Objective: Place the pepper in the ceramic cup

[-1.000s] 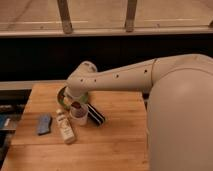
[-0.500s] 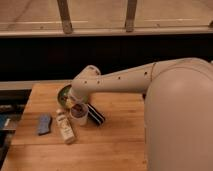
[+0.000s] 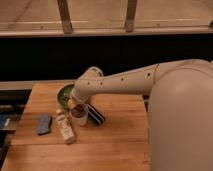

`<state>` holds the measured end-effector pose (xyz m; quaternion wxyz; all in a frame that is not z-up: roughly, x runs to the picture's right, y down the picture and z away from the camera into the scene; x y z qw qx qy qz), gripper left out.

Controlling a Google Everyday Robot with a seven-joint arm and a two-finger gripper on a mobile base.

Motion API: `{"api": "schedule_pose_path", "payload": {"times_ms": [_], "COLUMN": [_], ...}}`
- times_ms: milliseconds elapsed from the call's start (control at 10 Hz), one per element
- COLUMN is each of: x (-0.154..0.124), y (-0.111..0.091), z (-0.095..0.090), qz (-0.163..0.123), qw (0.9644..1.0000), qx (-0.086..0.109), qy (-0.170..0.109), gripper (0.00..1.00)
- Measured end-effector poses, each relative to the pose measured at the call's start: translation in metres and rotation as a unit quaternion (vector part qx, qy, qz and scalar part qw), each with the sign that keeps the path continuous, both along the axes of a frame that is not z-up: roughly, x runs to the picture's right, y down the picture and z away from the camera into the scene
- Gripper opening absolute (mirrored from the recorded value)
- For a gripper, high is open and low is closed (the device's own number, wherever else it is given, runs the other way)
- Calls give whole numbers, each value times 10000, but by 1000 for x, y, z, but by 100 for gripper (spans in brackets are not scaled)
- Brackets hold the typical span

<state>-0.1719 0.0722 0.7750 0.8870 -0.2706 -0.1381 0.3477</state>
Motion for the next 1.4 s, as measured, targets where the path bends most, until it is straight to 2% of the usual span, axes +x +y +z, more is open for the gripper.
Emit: {"api": "schedule_pose_path", "payload": {"times_ms": [200,400,500,900,1100,1200,1400], "x": [2,4,4,5,5,7,12], "y": [0,0,0,1,-2,-9,-33], "z": [-1,-2,-2,-3,-5,-9,-22], "qz": [31,53,64,91,91,91,136], "qw": [10000,10000,10000,10000,9999,9998,9980], "qx": [8,3,2,-11,49,177,556], "qy": [2,10,7,11,14,61,250], "gripper": [56,73,75,75,75,75,75]}}
